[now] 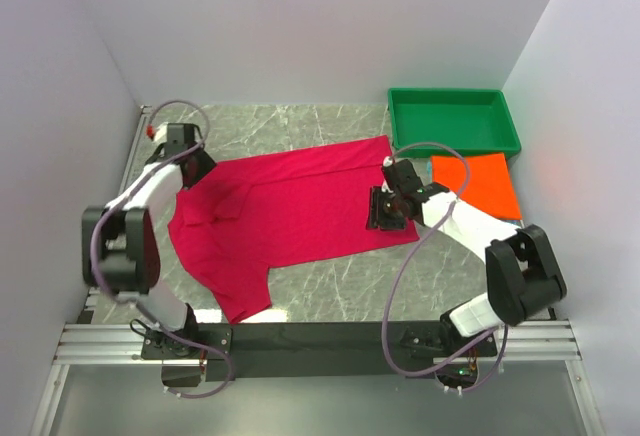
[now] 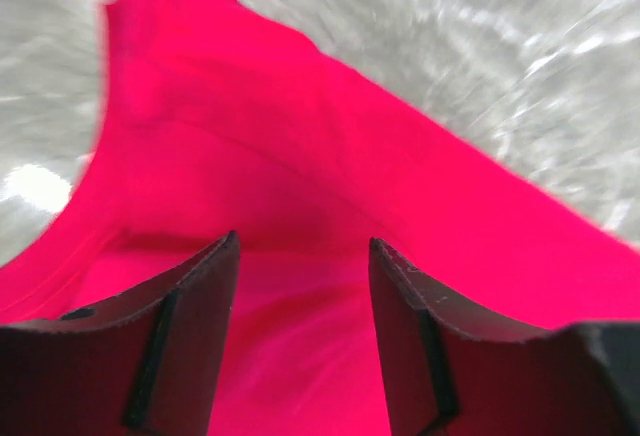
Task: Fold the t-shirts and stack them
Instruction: Fold the tshirt
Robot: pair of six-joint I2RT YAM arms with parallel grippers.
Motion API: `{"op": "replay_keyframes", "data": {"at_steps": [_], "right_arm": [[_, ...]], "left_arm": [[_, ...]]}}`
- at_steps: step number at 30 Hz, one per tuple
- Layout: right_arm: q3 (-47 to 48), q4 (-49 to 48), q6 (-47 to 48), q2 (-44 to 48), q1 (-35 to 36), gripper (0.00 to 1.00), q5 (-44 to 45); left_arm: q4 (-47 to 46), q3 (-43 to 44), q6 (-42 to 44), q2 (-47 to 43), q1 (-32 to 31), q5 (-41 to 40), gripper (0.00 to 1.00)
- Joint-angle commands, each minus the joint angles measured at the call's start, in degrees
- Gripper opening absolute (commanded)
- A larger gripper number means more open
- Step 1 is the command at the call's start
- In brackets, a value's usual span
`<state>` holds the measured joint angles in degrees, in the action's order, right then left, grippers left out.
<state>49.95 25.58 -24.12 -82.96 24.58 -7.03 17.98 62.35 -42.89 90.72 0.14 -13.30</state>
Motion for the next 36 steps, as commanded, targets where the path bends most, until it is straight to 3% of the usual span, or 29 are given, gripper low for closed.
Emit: {"op": "replay_keyframes", "data": {"at_steps": [1,18,25,29,33,36], "right_arm": [[4.7,3.9,0.9,-3.3,1.2,0.49,5.3],[14.2,5.7,-0.2,-20.2,1.4,0.47,6.9],[23.4,7.5,0.1,-26.8,-0.7,0.47,9.1],[25.2,7.7,0.0,-24.5,-0.7,0.47,5.5],[23.4,8.0,-1.0,-16.4,-0.6,0.48,3.9],[19.8,8.6,-1.6,-10.8,-0.9,0.50,5.4]], "left_arm": [[0.6,5.8,4.0,7.2,-1.8,0.3,0.59],[3.9,24.1,5.5,32.0,-2.9,0.6,0.63],[7.2,34.9,6.0,39.4,-1.7,2.2,0.69],[7.8,34.3,5.2,34.0,-0.8,3.6,0.75],[9.5,28.9,4.2,19.9,-0.4,2.2,0.93],[13.0,22.3,2.1,9.7,-0.2,0.5,0.99]]}}
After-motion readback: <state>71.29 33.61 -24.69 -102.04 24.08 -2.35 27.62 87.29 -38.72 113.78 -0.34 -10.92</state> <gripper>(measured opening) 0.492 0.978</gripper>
